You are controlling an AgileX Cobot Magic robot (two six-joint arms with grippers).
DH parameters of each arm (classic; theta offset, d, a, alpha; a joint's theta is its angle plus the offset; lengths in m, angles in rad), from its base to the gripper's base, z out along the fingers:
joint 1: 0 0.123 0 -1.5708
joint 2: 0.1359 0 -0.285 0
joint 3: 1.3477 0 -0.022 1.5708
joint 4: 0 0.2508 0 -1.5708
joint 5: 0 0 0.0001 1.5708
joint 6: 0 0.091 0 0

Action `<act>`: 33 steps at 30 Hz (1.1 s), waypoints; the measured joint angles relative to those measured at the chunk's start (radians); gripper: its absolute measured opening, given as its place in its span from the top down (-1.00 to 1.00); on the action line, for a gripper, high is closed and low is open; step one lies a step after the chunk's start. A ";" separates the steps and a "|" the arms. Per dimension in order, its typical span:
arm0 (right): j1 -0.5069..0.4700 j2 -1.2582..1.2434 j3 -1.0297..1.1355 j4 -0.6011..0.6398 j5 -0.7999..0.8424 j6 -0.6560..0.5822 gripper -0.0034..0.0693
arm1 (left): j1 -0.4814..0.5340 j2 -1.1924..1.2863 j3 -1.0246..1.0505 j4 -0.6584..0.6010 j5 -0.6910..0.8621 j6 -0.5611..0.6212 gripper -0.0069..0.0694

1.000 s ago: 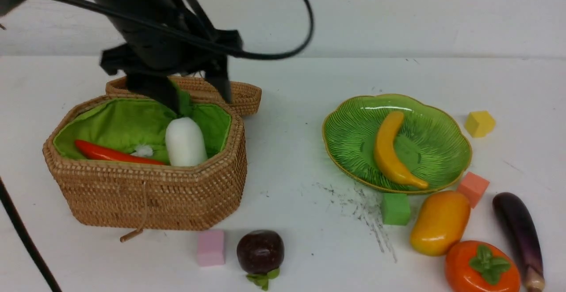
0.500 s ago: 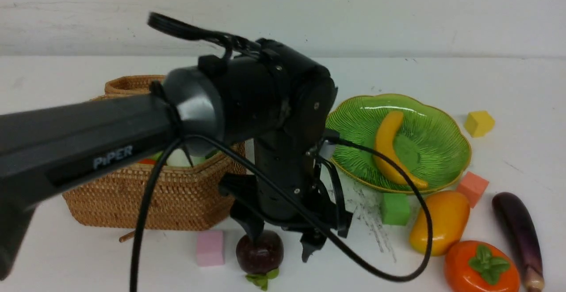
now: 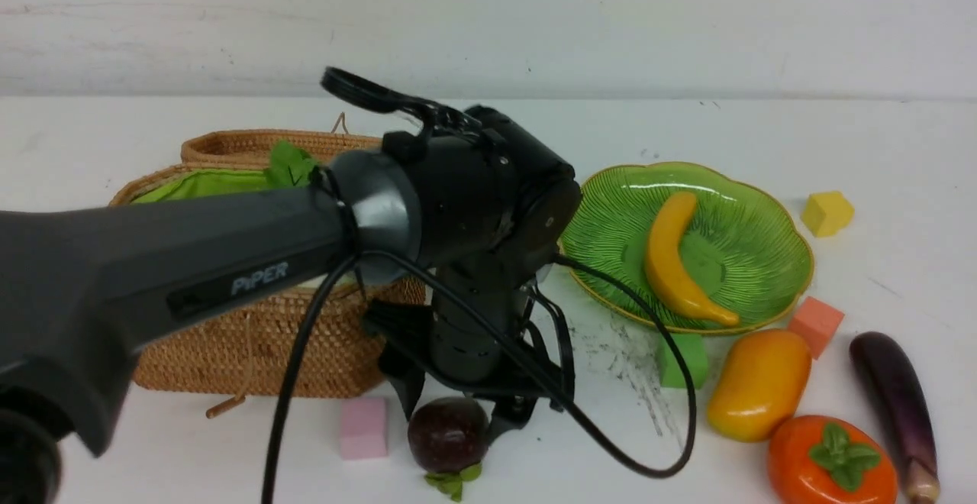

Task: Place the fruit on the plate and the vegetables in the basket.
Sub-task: Grab a mangosteen with your left arm and put it on the plate on the right

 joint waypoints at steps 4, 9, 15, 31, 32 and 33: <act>0.000 0.000 0.000 0.000 0.000 0.000 0.24 | 0.000 0.044 -0.001 -0.014 0.008 0.012 -0.63; 0.000 0.000 0.000 0.000 0.000 0.000 0.24 | 0.000 0.048 -0.008 -0.018 0.016 0.040 -0.62; 0.000 0.000 0.000 0.000 0.000 0.000 0.24 | 0.001 0.042 -0.009 -0.050 0.012 0.101 -0.54; 0.000 0.000 0.000 0.000 0.000 0.000 0.24 | 0.001 0.019 -0.231 -0.112 -0.327 0.138 -0.54; 0.000 0.000 0.000 0.000 0.000 0.000 0.24 | 0.001 0.028 -0.232 -0.108 -0.407 0.130 -0.54; 0.000 0.000 0.000 0.000 0.000 0.000 0.24 | 0.001 0.038 -0.233 -0.100 -0.469 0.112 -0.54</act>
